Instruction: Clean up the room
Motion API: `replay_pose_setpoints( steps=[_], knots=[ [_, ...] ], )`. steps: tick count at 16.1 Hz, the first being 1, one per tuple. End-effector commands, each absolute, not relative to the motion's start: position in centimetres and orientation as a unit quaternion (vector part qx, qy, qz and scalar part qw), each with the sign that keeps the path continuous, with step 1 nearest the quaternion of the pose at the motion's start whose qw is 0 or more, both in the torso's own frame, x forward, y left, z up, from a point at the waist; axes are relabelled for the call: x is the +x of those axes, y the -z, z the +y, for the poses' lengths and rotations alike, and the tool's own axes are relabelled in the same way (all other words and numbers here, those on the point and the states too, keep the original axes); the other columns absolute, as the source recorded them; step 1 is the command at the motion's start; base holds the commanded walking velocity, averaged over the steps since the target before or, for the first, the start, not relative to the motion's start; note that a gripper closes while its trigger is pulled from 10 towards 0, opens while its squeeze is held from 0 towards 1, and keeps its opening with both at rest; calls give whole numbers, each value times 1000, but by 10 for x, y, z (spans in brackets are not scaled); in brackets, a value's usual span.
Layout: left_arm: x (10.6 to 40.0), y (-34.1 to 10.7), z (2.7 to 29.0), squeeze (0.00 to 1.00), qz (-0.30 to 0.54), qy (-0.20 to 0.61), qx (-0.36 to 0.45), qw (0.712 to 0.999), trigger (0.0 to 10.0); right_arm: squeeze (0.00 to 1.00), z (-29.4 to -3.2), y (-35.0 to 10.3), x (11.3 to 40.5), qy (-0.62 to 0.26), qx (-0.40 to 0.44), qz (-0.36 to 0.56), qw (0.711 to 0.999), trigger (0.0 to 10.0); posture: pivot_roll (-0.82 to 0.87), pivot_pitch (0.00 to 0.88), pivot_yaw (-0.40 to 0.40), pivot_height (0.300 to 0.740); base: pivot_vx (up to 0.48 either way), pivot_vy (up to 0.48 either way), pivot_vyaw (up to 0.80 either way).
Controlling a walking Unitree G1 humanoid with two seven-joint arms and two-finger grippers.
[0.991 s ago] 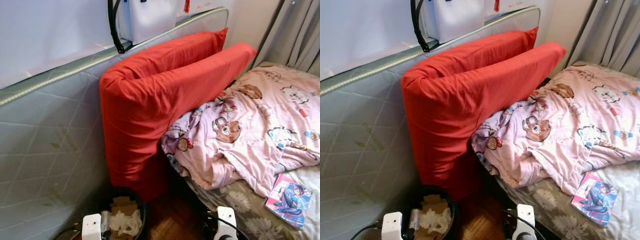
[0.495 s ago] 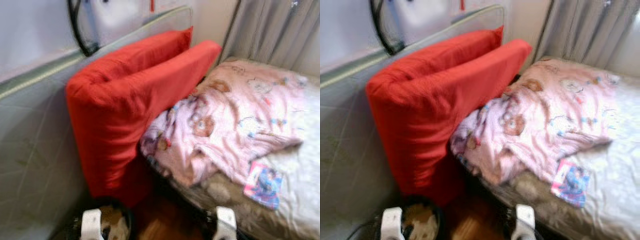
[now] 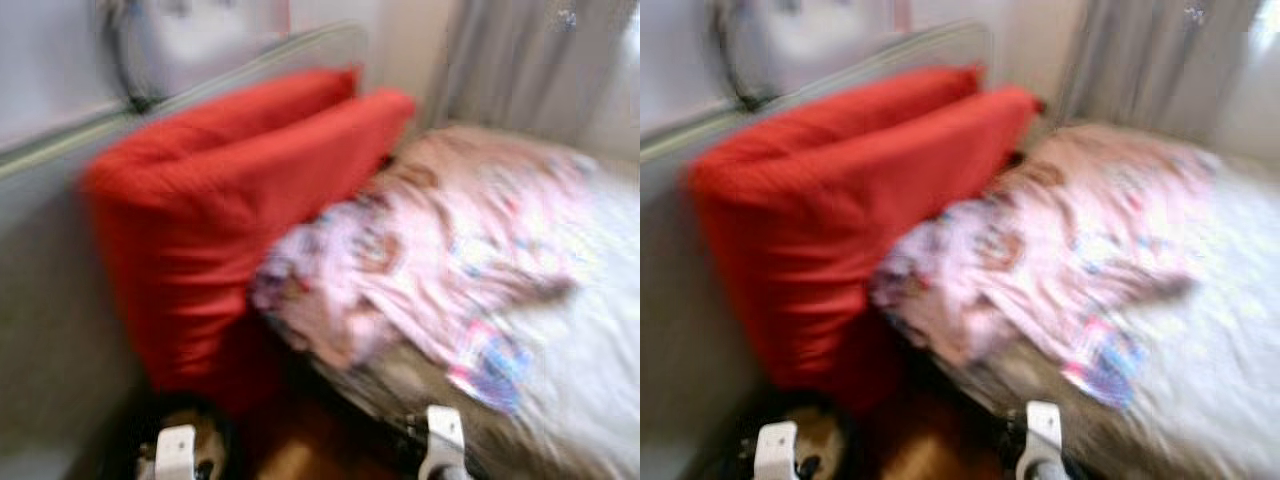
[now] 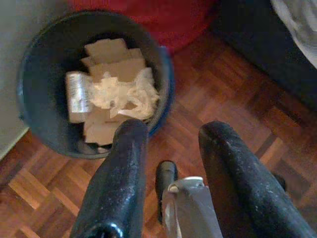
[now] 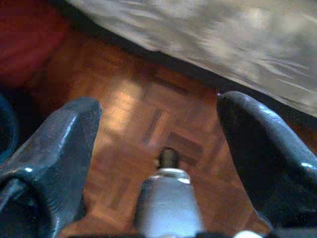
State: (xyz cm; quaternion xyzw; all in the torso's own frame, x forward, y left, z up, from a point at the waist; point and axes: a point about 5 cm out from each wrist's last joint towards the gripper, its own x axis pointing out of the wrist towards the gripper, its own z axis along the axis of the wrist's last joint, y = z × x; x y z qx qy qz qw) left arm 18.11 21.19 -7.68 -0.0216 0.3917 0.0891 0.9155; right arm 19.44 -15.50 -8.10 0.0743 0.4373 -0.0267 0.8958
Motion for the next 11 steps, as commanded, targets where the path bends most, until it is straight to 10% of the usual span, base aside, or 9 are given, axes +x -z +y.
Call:
replay_pose_setpoints(
  steps=[1,11],
  knots=[
    [181,78,206,0,393,-82,-25,915,10000,0,-158,85,187,36,78,447,890,10000,62,0,-23,740,0,-259,-725],
    [181,79,208,0,401,-78,-22,912,10000,0,-157,83,190,38,80,440,894,10000,61,9,-18,740,0,-262,-144]
  ],
)
